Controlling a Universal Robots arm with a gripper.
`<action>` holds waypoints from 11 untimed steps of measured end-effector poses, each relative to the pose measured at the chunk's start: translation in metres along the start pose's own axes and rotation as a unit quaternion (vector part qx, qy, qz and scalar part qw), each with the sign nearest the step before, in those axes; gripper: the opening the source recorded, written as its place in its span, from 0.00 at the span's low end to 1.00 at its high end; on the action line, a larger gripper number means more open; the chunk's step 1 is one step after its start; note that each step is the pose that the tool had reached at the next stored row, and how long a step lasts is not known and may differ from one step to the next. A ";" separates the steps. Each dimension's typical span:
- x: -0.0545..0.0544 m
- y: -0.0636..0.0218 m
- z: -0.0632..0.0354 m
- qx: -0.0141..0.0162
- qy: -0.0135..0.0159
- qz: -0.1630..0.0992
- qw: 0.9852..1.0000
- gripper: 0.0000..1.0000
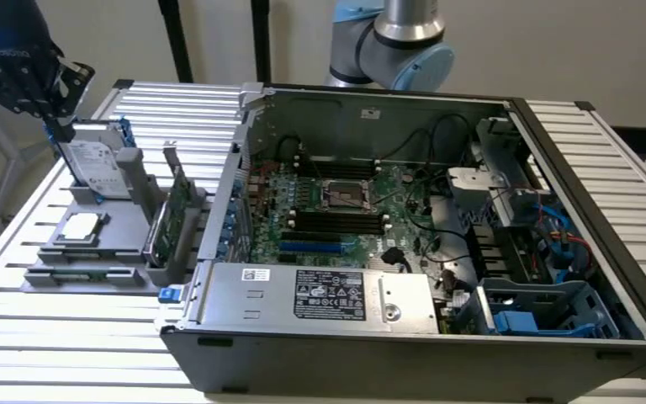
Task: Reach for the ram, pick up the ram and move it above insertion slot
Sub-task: 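Reach for the ram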
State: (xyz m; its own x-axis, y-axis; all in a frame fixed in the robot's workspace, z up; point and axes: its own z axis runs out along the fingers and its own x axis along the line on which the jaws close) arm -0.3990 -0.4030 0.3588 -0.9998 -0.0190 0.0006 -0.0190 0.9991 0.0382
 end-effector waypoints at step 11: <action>0.001 -0.0505 0.0056 0.000 0.001 0.000 1.000 0.11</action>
State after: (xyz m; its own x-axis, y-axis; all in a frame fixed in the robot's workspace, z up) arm -0.3989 -0.4533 0.3512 -0.9998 -0.0191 0.0020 -0.0190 0.9991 0.0382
